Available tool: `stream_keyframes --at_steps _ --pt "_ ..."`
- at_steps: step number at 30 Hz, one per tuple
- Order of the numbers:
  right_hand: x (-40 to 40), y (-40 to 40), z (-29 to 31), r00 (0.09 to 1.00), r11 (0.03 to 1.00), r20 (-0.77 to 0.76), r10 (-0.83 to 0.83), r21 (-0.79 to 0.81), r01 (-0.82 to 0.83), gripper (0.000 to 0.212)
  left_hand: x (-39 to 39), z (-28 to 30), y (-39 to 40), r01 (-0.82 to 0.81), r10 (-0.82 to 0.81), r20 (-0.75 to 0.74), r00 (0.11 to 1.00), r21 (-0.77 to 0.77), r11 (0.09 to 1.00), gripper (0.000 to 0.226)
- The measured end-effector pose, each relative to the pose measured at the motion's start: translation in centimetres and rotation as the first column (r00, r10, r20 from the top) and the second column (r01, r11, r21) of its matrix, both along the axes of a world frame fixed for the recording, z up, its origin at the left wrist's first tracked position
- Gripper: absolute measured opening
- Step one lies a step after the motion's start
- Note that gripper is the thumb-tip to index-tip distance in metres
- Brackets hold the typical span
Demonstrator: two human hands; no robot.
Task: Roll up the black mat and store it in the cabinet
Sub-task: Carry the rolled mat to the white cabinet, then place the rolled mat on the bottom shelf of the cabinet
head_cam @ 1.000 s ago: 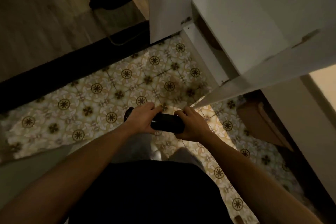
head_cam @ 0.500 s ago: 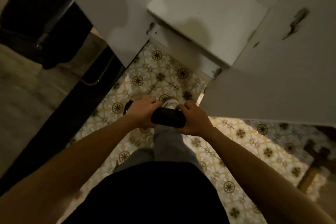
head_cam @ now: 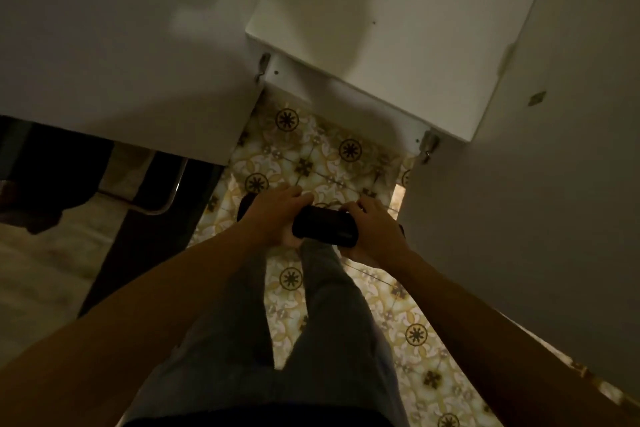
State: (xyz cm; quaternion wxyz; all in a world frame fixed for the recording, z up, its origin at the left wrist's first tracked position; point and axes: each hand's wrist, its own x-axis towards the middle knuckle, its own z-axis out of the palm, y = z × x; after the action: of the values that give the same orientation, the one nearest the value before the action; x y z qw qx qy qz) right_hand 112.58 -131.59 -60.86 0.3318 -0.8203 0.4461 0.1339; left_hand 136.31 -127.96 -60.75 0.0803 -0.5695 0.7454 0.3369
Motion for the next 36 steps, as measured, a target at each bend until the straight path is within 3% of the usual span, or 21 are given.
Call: stream_keyframes --at_steps 4,11,17,21,27,32,36 --pt "2.7 -2.5 -5.6 0.997 0.997 -0.016 0.074 -0.006 -0.074 0.074 2.7 -5.7 -2.4 0.0 -0.001 0.012 1.0 0.033 0.999 0.069" --pt "8.5 -6.3 -22.7 0.999 0.997 -0.045 0.021 -0.078 -0.025 0.084 8.7 -22.5 -10.0 0.161 -0.163 0.041 0.986 0.045 0.986 0.066" --pt "10.4 -9.4 -37.0 0.999 0.999 -0.028 0.036 -0.025 -0.037 0.081 10.7 -37.6 -14.5 0.413 -0.415 0.089 0.905 0.037 0.91 0.075" --pt "11.3 -15.1 -43.8 0.998 0.973 -0.028 0.06 -0.223 -0.065 0.08 11.6 -44.5 -20.4 0.396 -0.375 0.174 0.91 -0.105 0.912 0.091" --pt "12.2 -21.2 -49.0 0.991 0.928 -0.038 0.13 -0.347 -0.135 0.073 12.4 -50.2 -25.7 0.42 -0.387 0.187 0.903 -0.19 0.887 0.086" --pt "12.4 -24.5 -50.8 0.995 0.926 0.038 0.088 -0.372 -0.068 0.073 12.5 -50.1 -30.4 0.506 -0.435 0.293 0.851 -0.236 0.83 0.089" --pt "12.9 -27.1 -51.1 0.994 0.911 0.073 0.086 -0.409 -0.048 0.067 13.6 -50.5 -32.0 0.469 -0.401 0.272 0.875 -0.271 0.84 0.083"
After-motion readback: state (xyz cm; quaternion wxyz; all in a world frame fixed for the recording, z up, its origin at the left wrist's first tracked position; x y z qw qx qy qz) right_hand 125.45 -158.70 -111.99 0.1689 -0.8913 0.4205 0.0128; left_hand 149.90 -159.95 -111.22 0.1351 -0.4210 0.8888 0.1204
